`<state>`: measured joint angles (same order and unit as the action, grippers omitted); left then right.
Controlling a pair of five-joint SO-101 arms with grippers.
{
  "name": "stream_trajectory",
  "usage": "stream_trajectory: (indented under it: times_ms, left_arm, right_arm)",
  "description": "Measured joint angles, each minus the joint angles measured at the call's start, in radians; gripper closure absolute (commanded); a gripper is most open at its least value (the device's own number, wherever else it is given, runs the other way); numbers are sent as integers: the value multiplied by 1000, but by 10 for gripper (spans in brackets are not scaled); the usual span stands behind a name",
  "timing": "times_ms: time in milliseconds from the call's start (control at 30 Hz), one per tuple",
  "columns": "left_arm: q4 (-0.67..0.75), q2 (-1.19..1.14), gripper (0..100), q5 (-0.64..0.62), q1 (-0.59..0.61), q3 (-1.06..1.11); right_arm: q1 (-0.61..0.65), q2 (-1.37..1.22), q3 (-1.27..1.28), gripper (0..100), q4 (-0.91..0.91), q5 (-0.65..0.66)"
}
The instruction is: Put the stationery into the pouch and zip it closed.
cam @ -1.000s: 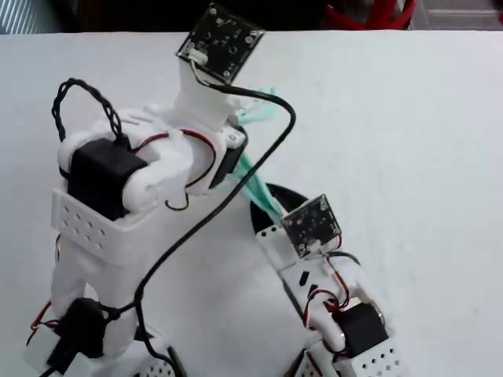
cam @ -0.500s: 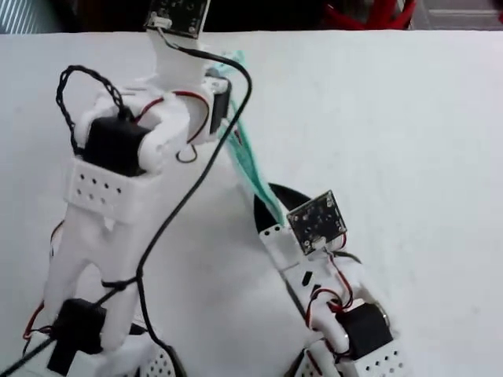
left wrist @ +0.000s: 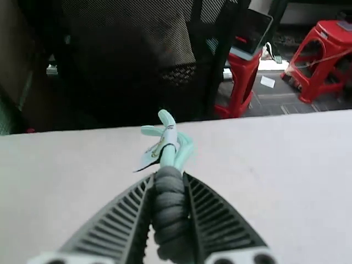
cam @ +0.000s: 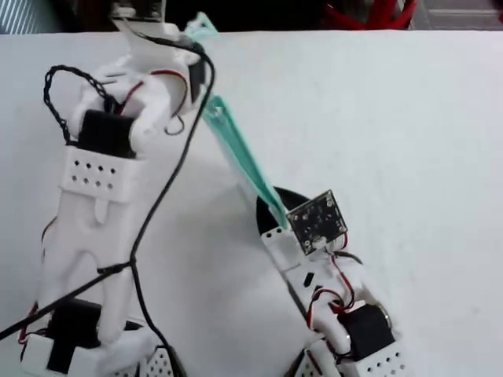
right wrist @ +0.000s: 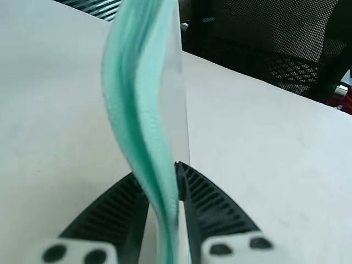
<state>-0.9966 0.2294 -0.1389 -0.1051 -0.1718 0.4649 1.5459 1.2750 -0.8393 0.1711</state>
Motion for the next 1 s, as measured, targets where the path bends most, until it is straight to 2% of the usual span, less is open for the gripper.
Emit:
stream_trajectory:
  times_ms: [333,733,1000]
  left_arm:
    - [212,-89,976,-2,103,55]
    - [305,-175,976,-2,123,55]
    - [377,-284,976,0,245,43]
  right_arm:
    - [0,0,9,980,0,0]
    - [-2,0,26,980,14,0]
    - [-5,-3,75,980,12,3]
